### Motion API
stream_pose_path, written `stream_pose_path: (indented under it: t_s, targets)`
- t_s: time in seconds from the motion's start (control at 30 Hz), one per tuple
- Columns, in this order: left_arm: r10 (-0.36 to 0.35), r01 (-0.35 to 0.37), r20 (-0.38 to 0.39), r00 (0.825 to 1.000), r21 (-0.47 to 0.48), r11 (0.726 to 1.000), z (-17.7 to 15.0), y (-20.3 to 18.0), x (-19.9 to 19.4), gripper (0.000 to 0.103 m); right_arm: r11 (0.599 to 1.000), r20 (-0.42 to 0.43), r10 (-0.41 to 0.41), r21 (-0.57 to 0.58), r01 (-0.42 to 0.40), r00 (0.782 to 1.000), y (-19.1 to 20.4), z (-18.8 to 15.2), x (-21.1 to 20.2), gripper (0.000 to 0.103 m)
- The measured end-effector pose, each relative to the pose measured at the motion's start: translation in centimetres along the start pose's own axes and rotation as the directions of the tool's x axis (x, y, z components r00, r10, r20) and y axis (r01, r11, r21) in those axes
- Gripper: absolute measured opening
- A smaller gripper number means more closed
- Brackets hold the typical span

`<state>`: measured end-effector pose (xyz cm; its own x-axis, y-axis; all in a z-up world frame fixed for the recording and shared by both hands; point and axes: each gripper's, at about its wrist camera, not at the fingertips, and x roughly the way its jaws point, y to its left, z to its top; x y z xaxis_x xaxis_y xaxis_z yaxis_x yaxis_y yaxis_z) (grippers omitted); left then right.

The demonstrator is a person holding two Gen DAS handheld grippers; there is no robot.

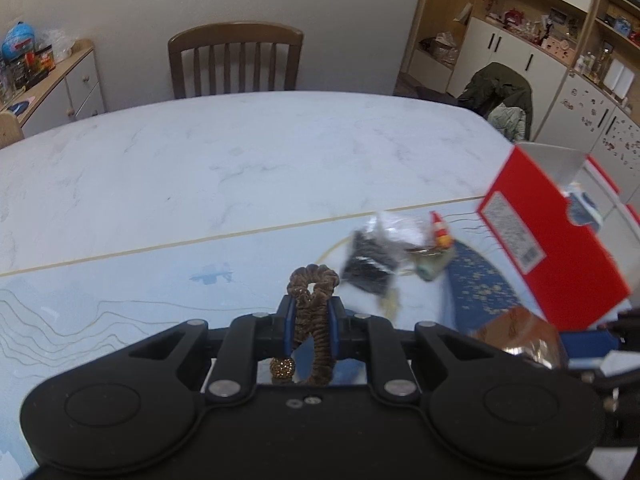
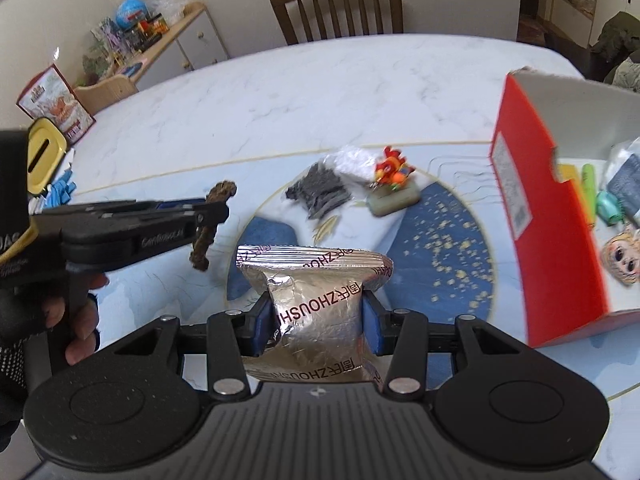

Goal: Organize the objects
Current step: 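Carry the bracelet into the shoebox and open the left tool while the right tool drops the foil bag in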

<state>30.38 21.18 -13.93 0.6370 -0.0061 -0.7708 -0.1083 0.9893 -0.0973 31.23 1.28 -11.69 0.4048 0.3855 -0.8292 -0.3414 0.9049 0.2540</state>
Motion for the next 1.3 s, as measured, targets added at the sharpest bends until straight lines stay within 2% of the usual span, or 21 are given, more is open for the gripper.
stream_pose_path:
  t_s: [0.33,0.6,1.0,1.3]
  targets:
    - [-0.049,0.047,0.030,0.998,0.051,0.998,1.1,-6.0,-4.1,0.014,1.000,0.058,0.012,-0.018,-0.011,0.998,-3.9,0.1,-5.2,0.044]
    - [-0.081,0.077,0.044,0.996,0.080,0.994,2.3,-12.0,-5.3,0.015,1.000,0.098,-0.014,-0.017,0.016,0.995,-9.1,0.9,-8.4,0.044]
    - [-0.085,0.075,0.072,0.994,0.137,0.988,4.1,-20.8,-4.4,0.015,0.993,0.201,-0.117,0.029,0.113,0.973,-20.3,3.4,-12.7,0.044]
    - [-0.099,0.086,0.062,0.993,0.181,0.980,6.1,-26.7,-1.5,0.015,0.980,0.211,-0.199,0.048,0.193,0.957,-27.3,5.5,-12.3,0.044]
